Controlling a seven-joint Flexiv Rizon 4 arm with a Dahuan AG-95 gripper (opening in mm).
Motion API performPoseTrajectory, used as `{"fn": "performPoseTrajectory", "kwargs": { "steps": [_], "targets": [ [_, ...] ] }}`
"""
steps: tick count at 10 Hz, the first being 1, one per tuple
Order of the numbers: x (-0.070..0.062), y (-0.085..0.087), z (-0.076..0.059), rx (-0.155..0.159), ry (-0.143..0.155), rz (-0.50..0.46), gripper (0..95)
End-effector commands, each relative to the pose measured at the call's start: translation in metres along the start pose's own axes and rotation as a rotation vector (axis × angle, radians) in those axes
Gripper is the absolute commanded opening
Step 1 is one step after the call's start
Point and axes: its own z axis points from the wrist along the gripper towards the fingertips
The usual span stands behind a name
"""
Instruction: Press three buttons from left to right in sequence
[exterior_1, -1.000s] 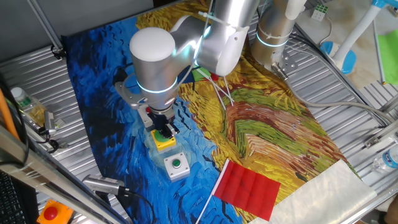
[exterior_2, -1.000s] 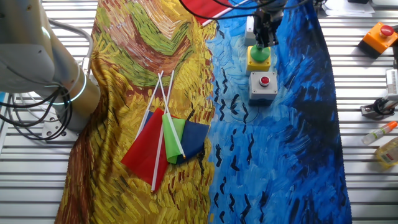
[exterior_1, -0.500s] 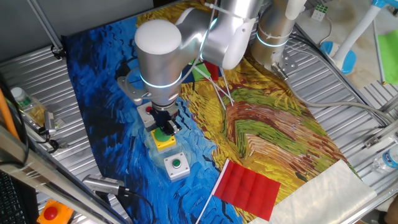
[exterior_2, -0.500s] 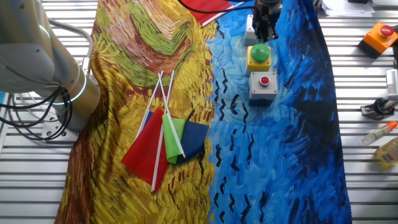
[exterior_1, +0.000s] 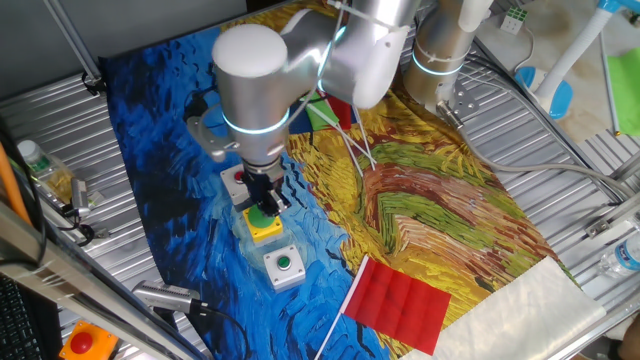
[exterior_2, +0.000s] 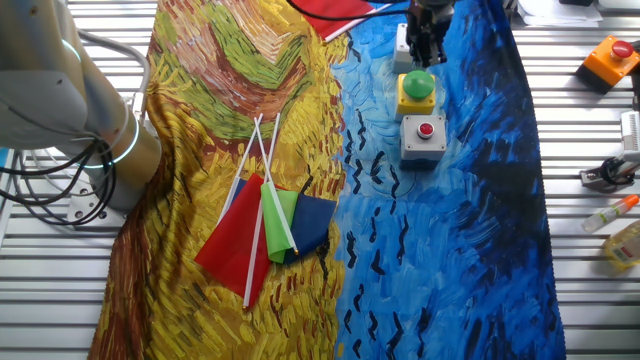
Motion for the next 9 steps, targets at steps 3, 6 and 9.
{"fn": "performPoseTrajectory", "kwargs": {
  "steps": [3, 6, 9],
  "targets": [
    [-0.001, 0.004, -0.005, 0.024, 0.020, 0.014, 38.0],
    [0.000, 0.006, -0.009, 0.043, 0.025, 0.009, 38.0],
    [-0.001, 0.014, -0.007, 0.043, 0.027, 0.018, 57.0]
  ]
}}
